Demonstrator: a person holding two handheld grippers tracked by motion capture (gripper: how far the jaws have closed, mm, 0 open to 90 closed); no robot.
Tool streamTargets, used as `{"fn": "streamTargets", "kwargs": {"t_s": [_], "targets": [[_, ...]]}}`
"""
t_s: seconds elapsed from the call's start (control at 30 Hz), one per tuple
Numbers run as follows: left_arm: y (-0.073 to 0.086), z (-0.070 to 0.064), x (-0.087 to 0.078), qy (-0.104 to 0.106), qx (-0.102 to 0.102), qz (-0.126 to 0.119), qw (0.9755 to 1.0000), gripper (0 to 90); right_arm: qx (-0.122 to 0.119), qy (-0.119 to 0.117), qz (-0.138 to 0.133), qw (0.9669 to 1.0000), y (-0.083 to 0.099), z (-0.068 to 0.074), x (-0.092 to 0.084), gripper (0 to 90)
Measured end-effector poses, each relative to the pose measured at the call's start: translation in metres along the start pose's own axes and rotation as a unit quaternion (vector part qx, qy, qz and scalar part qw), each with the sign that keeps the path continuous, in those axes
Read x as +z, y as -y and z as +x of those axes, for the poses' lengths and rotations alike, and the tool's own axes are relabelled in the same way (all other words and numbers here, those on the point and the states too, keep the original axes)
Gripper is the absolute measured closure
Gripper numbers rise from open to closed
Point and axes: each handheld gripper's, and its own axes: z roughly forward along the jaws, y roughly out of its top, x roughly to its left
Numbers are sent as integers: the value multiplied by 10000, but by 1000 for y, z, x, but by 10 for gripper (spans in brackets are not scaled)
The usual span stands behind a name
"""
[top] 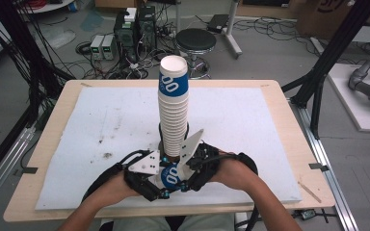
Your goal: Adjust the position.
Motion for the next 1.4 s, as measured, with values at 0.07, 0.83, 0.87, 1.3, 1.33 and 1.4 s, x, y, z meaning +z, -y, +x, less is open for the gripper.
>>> {"fn": "streamTargets", "kwargs": {"t_s": [0.07, 0.83, 0.87, 1.3, 1.33, 1.4], "targets": [[3, 4, -4, -28, -129, -303, 9995, 175, 105, 56, -91, 9999, 7, -1, -2, 316], [25, 10, -16, 466, -380, -2064, 9766, 167, 770, -2, -2786, 9573, 82, 10, -6, 313], [25, 9, -15, 472, -377, -2072, 9764, 167, 789, -5, -2837, 9557, 83, 10, -5, 313], [28, 9, -9, 558, -439, -2099, 9751, 165, 854, -226, -3443, 9347, 86, 9, 1, 313], [28, 9, -10, 572, -438, -2102, 9750, 165, 848, -228, -3452, 9344, 86, 9, 1, 313], [28, 9, -10, 606, -425, -2118, 9745, 168, 870, -234, -3454, 9341, 87, 9, 1, 313]]}}
